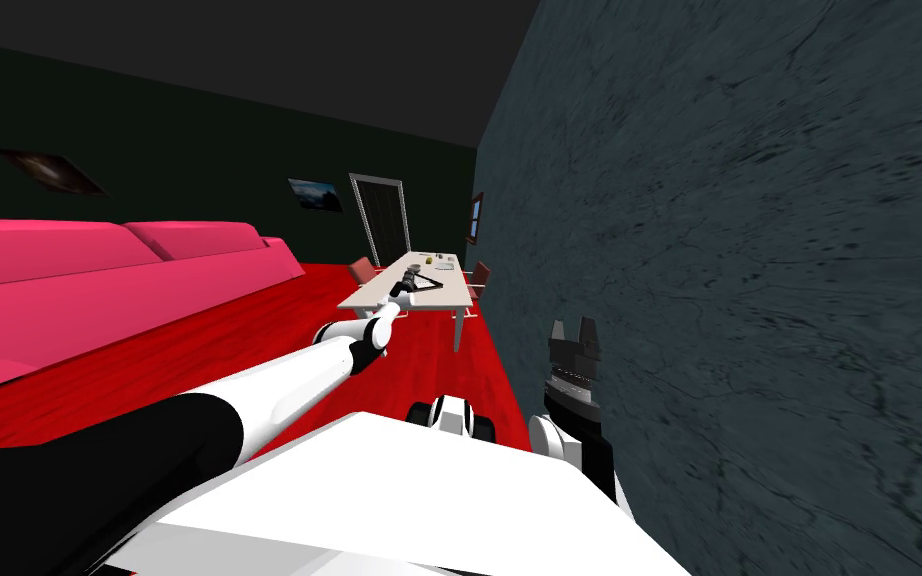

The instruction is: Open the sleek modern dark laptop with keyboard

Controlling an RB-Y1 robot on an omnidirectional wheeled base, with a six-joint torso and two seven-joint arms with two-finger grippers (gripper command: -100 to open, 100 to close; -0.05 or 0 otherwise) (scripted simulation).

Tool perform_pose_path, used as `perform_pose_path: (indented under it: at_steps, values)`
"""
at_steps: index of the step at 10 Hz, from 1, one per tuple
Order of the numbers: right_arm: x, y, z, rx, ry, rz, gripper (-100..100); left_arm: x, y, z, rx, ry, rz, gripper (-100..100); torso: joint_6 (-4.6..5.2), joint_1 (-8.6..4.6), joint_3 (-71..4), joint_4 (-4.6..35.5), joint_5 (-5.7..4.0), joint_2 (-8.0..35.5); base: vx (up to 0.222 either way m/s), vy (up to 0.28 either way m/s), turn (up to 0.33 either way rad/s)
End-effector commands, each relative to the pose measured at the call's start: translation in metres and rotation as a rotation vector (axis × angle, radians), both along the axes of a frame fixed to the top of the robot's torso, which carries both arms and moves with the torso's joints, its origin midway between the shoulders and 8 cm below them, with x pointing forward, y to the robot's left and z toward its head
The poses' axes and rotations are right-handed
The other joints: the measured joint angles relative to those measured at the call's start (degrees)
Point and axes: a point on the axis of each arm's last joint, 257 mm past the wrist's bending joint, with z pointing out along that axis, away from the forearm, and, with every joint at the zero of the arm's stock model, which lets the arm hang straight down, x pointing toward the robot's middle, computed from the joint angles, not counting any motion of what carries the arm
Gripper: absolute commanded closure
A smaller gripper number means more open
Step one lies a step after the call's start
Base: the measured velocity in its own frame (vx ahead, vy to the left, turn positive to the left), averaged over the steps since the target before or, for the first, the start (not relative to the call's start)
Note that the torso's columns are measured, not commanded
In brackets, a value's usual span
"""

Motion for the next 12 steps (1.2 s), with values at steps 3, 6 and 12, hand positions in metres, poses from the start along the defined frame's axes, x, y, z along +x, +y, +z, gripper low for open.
perform_pose_path:
  at_steps: [3, 6, 12]
  values:
    - [0.000, 0.000, 0.000, 0.000, 0.000, 0.000, 0, 0.009, 0.004, 0.028, -0.002, 0.002, 0.003, -100, 0.01, -0.03, 0.02, 0.02, -0.02, 0.03, -0.025, -0.001, -0.008]
    - [0.000, 0.000, 0.000, 0.000, 0.000, 0.000, 0, 0.013, 0.005, 0.039, -0.003, 0.002, 0.004, -100, 0.00, -0.01, -0.02, -0.01, 0.00, -0.03, -0.018, -0.001, -0.004]
    - [0.000, 0.000, 0.000, 0.000, 0.000, 0.000, 0, 0.012, 0.005, 0.036, -0.002, 0.002, 0.004, 0, 0.01, -0.02, 0.01, 0.01, -0.01, 0.01, -0.002, 0.000, 0.000]
